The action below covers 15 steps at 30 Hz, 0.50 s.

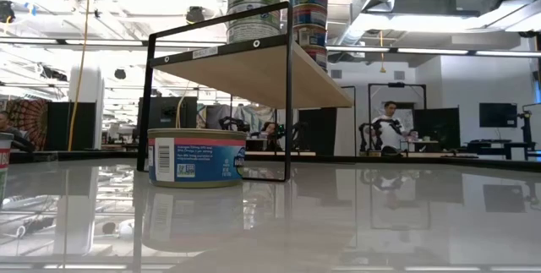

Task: Stack canned seafood by type on shelf
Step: Stack the green tuna can on top of the stacked green tuna can on the shelf

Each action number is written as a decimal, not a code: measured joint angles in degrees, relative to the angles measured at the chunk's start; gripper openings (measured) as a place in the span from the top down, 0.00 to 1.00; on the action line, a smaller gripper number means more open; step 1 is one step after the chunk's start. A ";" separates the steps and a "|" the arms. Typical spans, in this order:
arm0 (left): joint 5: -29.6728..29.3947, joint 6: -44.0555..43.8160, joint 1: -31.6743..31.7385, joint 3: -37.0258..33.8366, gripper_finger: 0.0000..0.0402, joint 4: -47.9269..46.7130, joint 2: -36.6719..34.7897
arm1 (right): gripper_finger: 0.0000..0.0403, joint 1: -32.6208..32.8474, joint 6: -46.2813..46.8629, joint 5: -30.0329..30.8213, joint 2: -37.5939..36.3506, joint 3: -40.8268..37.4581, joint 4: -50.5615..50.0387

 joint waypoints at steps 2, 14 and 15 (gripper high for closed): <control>-0.03 -0.08 0.00 0.00 0.44 -0.51 0.00 | 0.36 0.63 0.84 -0.31 0.02 0.39 -0.76; -0.31 0.05 0.02 0.00 0.44 -2.03 -0.02 | 0.37 -0.27 5.01 -1.75 -0.06 1.20 -4.40; -0.25 0.10 0.02 0.00 0.44 -2.29 -0.06 | 0.37 -0.36 5.07 -1.41 -0.10 1.18 -4.61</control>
